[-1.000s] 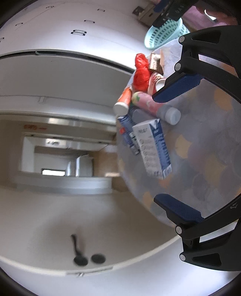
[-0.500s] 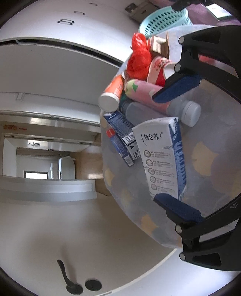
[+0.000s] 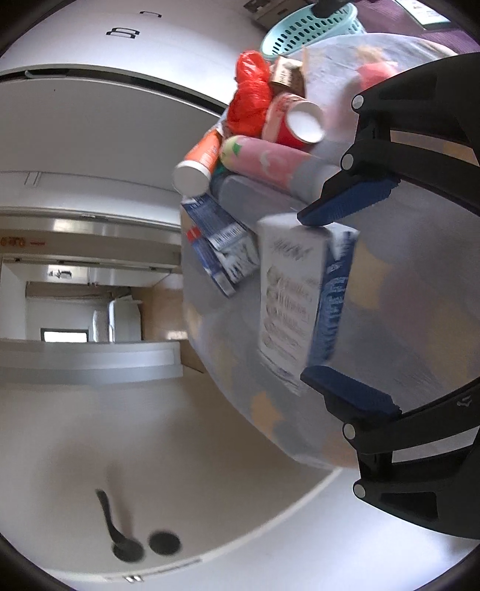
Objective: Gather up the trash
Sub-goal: 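Grasp the white-and-blue milk carton with the left tool while the right tool grasps the pink packet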
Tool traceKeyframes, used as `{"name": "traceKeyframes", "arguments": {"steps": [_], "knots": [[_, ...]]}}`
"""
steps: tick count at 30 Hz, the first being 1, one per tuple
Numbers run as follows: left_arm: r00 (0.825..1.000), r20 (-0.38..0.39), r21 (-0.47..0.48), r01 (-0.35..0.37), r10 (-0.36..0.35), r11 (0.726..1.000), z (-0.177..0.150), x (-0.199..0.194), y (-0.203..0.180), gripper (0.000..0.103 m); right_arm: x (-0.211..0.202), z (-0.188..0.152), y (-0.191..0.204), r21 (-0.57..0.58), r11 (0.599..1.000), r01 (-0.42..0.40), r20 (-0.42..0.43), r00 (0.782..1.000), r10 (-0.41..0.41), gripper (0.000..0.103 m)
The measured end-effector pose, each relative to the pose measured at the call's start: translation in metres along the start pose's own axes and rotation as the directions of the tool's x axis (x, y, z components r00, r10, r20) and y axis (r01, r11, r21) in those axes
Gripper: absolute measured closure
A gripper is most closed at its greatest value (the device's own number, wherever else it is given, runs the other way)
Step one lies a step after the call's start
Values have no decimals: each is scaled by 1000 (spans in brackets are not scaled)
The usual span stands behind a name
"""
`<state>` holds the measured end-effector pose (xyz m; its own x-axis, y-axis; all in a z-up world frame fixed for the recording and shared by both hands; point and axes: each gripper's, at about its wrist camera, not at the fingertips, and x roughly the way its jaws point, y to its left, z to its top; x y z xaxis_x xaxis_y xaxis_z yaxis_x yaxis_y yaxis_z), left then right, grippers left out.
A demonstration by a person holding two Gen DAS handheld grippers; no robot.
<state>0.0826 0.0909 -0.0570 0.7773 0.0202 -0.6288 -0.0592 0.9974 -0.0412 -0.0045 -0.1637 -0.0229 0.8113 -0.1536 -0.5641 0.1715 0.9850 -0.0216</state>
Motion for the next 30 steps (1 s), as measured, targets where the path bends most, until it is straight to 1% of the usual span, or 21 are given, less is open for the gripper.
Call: {"name": "traceKeyframes", "arguments": {"steps": [5, 7, 9, 11, 14, 16, 19, 21, 23, 25, 26, 30], "knots": [[999, -26, -28, -27, 26, 999, -19, -12, 23, 27, 1, -3, 5, -2, 1000, -15, -10, 1000, 15, 45], [999, -37, -50, -1, -1, 999, -18, -13, 29, 18, 2, -4, 7, -5, 1000, -16, -11, 1000, 16, 45], [998, -47, -101, 47, -52, 994, -13, -9, 34, 16, 4, -6, 8, -2, 1000, -21, -17, 1000, 21, 45], [992, -70, -164, 95, -108, 982, -5, 2, 38, 13, 6, -7, 5, 8, 1000, -25, -21, 999, 25, 45], [981, -140, -268, 90, -132, 959, 5, 30, 43, 13, 8, -9, -2, 24, 999, -45, -23, 999, 46, 43], [975, -185, -348, 50, -121, 936, 6, 46, 50, 13, 8, -11, -9, 33, 997, -65, -16, 998, 66, 39], [968, -227, -409, 5, -107, 913, 7, 65, 52, 13, 12, -16, -19, 32, 996, -86, -14, 996, 86, 37], [964, -250, -402, -18, -91, 915, 7, 74, 48, 13, 16, -18, -23, 25, 994, -109, -30, 993, 110, 37], [967, -246, -386, -29, -72, 922, 9, 76, 43, 12, 22, -21, -25, 30, 987, -158, -59, 985, 160, 36], [968, -250, -336, -53, -35, 940, 12, 76, 34, 12, 26, -25, -22, 14, 980, -197, -81, 977, 197, 34], [966, -257, -307, -59, -23, 950, 13, 76, 30, 12, 27, -27, -19, -2, 975, -221, -92, 971, 220, 31], [963, -266, -244, -25, -42, 969, 10, 72, 23, 14, 32, -38, -10, -36, 963, -269, -142, 955, 261, 29]]}}
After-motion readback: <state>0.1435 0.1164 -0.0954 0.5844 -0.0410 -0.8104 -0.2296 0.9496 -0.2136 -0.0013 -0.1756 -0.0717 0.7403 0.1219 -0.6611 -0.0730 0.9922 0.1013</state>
